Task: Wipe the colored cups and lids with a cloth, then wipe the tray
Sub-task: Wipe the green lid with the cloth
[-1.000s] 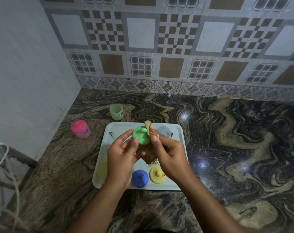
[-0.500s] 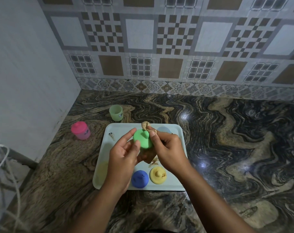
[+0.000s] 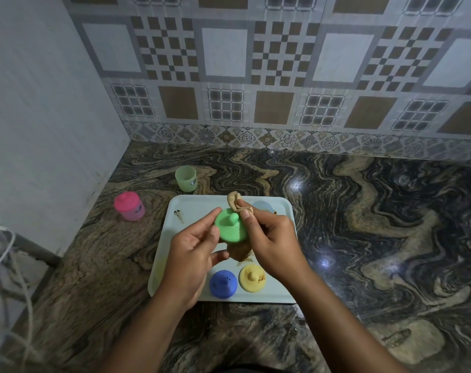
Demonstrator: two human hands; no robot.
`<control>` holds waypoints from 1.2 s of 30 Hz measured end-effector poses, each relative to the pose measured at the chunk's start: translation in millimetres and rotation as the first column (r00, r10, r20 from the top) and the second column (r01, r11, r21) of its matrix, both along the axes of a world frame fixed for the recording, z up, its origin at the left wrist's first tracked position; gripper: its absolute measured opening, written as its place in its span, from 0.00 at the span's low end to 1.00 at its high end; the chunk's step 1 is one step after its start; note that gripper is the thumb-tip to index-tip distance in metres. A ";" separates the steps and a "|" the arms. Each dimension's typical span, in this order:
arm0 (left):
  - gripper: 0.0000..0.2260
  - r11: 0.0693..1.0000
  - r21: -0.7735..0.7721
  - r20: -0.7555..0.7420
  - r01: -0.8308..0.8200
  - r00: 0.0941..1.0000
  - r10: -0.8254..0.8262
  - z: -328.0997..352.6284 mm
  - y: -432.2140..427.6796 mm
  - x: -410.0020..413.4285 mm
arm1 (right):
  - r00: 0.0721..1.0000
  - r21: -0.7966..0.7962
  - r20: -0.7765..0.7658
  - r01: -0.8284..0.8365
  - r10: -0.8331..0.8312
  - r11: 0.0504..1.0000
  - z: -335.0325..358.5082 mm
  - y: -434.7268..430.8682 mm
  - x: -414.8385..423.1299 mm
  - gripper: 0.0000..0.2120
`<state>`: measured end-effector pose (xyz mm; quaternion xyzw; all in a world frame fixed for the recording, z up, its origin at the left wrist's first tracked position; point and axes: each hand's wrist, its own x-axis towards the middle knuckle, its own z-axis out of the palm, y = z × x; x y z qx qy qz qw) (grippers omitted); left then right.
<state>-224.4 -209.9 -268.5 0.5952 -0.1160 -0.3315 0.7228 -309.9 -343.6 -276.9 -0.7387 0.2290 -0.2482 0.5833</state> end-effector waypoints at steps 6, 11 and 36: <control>0.23 0.998 -0.015 0.000 -0.057 0.998 0.057 4.2 -7.3 -2.6 | 0.996 0.219 0.081 -0.056 0.039 0.974 4.0 2.5 3.4 0.12; 0.17 0.988 -0.028 -0.007 -0.150 0.989 0.150 8.5 -8.7 2.9 | 0.994 0.078 0.067 -0.088 0.083 0.993 -0.1 14.0 -2.6 0.12; 0.17 0.990 -0.042 -0.008 -0.131 0.991 0.131 11.1 -2.2 1.1 | 0.976 -0.028 0.218 -0.007 0.012 1.000 -10.8 10.5 3.9 0.10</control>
